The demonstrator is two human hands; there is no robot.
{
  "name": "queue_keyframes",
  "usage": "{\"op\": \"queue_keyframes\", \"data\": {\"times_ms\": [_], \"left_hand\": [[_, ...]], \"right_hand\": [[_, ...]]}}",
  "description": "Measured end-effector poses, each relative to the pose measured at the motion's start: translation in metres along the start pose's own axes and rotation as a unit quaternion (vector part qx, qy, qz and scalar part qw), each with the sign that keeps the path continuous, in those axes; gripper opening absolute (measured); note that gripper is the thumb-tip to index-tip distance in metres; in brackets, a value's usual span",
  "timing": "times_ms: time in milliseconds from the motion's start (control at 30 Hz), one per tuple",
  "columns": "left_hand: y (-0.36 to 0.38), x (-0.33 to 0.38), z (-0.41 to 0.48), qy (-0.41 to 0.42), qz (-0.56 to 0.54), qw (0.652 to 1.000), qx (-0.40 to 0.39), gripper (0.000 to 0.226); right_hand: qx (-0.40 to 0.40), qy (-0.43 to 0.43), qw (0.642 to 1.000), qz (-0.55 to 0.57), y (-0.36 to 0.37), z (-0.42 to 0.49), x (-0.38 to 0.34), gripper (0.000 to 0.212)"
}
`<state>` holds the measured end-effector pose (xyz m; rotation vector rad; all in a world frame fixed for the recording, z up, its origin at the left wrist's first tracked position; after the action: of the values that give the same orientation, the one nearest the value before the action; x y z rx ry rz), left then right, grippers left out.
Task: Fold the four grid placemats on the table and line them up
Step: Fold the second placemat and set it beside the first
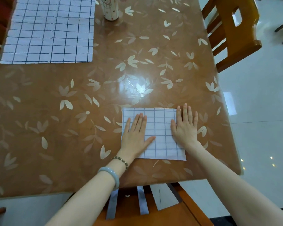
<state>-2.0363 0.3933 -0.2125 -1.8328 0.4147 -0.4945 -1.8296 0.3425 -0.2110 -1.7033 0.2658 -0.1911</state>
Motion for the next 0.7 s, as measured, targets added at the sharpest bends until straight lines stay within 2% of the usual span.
{"op": "queue_keyframes", "data": {"times_ms": [367, 467, 567, 700], "left_hand": [[-0.006, -0.079, -0.030, -0.057, 0.050, 0.996, 0.050, 0.084], [-0.025, -0.063, -0.019, -0.057, 0.013, 0.996, 0.065, 0.086], [-0.034, -0.020, 0.000, 0.004, -0.016, 0.999, 0.036, 0.086], [-0.020, 0.015, 0.020, 0.030, 0.021, 0.999, 0.021, 0.089]], "right_hand": [[0.001, -0.004, 1.000, 0.004, 0.000, -0.001, -0.001, 0.069], [0.001, -0.002, 1.000, 0.007, 0.000, 0.000, -0.001, 0.068], [-0.001, -0.003, 1.000, 0.013, 0.000, 0.000, -0.002, 0.068], [0.001, -0.001, 1.000, 0.013, 0.001, 0.000, -0.001, 0.068]]}}
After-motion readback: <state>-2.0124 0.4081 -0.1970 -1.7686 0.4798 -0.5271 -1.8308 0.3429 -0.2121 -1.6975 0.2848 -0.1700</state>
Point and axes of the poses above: each hand's wrist, its own z-axis towards the middle knuckle, its own y-axis out of the palm, x = y × z, the point moved 2 cm from there along z, towards the middle knuckle, and after that the axes turned 7 degrees about -y, right-handed, at the moved point
